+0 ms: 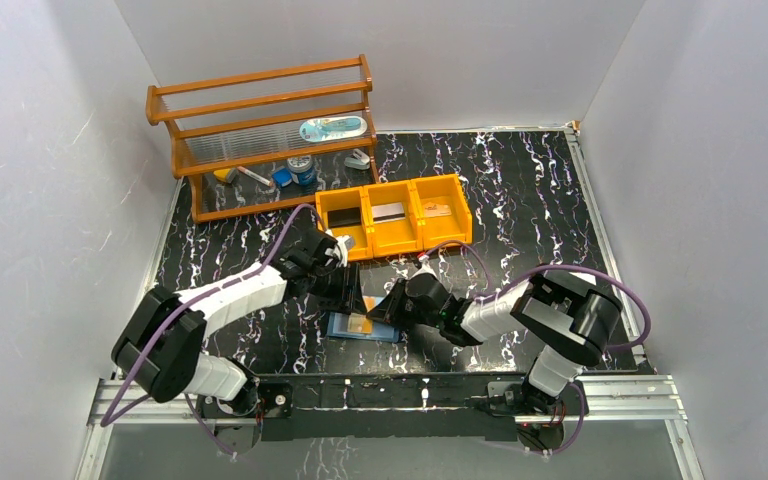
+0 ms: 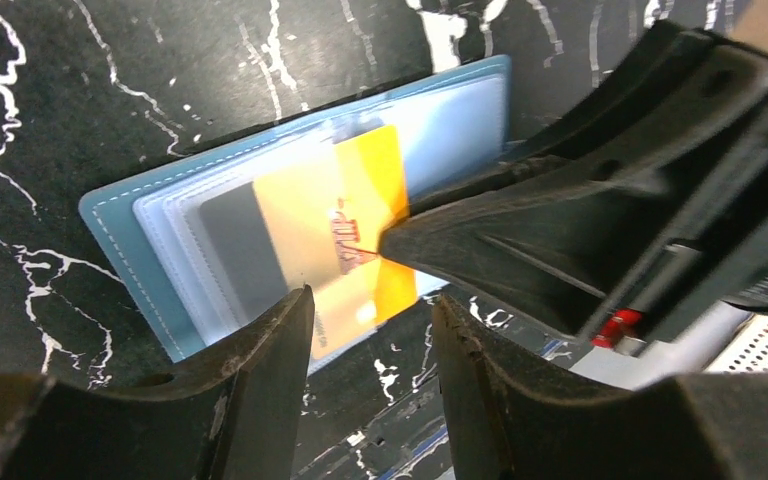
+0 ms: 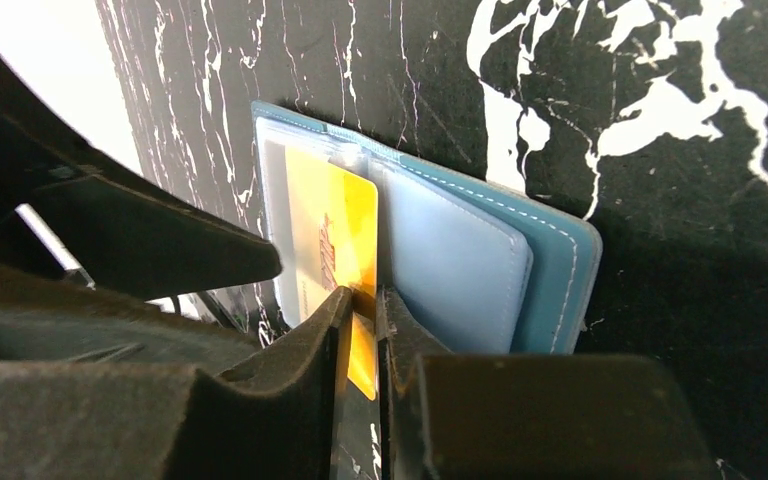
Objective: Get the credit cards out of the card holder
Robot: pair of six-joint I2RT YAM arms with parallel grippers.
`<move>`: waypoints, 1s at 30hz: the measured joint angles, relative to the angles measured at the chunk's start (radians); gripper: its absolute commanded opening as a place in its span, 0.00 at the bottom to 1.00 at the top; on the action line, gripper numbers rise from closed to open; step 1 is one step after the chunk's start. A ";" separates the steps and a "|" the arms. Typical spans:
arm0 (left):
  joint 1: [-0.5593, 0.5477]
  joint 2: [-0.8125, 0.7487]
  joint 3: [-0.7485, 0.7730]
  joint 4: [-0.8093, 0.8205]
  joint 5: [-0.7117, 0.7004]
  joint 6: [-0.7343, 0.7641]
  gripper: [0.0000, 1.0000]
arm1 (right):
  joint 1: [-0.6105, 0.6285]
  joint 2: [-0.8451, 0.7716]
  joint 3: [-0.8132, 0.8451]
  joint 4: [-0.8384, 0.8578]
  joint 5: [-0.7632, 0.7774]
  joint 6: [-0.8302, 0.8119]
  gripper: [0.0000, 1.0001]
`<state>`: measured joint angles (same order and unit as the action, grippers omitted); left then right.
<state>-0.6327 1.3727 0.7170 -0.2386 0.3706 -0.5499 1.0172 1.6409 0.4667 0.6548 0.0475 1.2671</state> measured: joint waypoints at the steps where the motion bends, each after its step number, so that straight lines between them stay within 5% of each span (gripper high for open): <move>1: 0.000 0.010 -0.002 0.000 -0.003 -0.001 0.43 | 0.000 0.000 -0.002 0.002 0.000 0.003 0.25; 14: 0.001 0.049 -0.039 0.041 -0.031 -0.043 0.37 | 0.000 0.000 -0.021 0.060 -0.006 0.011 0.36; 30: 0.000 0.019 -0.068 0.060 -0.053 -0.057 0.35 | -0.003 0.048 -0.043 0.160 -0.034 0.027 0.08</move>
<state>-0.6327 1.3914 0.6491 -0.1787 0.3180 -0.6071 1.0138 1.6886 0.4232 0.8146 0.0132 1.2945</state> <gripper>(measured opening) 0.355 0.147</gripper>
